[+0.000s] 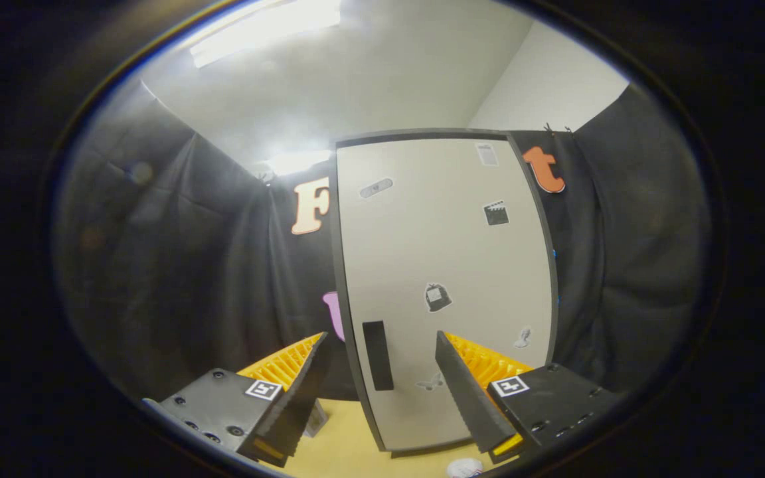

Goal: Open the shoe cabinet door, grab the shoes and put them into the shoe cabinet, then close the shoe cabinet door.

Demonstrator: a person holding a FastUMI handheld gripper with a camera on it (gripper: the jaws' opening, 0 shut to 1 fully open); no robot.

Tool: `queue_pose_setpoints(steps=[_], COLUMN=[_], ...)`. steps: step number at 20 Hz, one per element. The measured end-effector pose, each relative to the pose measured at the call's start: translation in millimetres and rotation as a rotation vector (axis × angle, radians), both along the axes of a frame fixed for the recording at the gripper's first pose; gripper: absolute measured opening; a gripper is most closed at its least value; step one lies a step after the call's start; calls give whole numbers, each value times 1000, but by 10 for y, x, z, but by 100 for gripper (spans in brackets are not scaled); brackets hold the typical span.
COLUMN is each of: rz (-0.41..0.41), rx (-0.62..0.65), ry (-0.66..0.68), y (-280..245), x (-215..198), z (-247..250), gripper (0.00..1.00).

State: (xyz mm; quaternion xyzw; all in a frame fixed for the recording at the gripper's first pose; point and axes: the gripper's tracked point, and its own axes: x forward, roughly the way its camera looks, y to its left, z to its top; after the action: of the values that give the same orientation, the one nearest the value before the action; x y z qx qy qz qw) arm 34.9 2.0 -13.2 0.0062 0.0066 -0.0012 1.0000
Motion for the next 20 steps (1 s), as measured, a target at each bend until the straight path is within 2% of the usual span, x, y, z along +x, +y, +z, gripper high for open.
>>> queue_pose_setpoints(steps=[11, 20], rz=[24, 5], rx=[7, 2], ry=[23, 74], y=[121, 69], x=[730, 1215], z=[-392, -746], gripper=[98, 97])
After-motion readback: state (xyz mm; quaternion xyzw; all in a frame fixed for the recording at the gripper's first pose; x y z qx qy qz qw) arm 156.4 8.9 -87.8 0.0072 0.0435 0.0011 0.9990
